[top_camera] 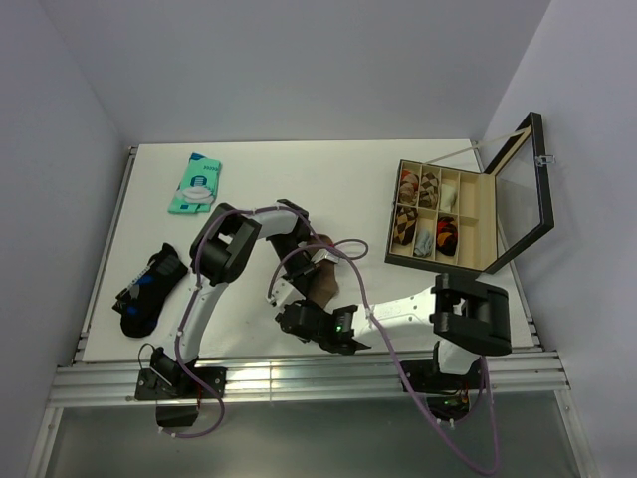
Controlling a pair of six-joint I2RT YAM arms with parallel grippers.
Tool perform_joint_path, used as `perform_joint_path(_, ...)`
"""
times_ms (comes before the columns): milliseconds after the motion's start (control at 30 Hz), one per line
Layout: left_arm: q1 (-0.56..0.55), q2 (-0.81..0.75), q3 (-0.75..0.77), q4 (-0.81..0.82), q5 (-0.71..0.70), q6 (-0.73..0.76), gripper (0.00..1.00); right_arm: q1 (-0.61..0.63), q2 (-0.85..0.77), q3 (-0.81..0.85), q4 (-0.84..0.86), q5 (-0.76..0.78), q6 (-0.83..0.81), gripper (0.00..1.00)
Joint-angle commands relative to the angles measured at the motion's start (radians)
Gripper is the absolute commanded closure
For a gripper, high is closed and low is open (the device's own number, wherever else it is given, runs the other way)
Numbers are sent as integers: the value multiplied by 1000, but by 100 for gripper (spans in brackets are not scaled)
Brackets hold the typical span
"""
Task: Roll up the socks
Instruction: Roll the sock at the center of the board.
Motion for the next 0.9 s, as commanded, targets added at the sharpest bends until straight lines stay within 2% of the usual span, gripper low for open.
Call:
perform_joint_path(0, 1, 34, 7, 63, -109, 65, 90, 7, 38, 48, -30, 96, -12, 51)
perform_joint_path(200, 4, 34, 6, 54, -106, 77, 85, 8, 107, 80, -96, 118, 2, 55)
perform_joint_path(300, 11, 27, 6, 50, -101, 78, 81, 8, 127, 85, -114, 127, 20, 62)
perform_joint_path(400, 24, 8, -2, 59, -88, 72, 71, 8, 130, 80, -128, 133, 51, 69)
perform_joint_path(467, 40, -1, -7, 62, -72, 62, 68, 7, 122, 65, -114, 119, 72, 79)
perform_joint_path(533, 50, -4, -13, 74, -61, 55, 64, 7, 112, 50, -101, 105, 89, 80)
perform_joint_path(733, 107, -57, -36, 114, -3, 8, 62, -8, 47, 1, -42, 21, 111, 94)
perform_joint_path(867, 139, -100, -48, 117, 41, 3, 62, -42, -13, -39, 22, -95, 122, 96)
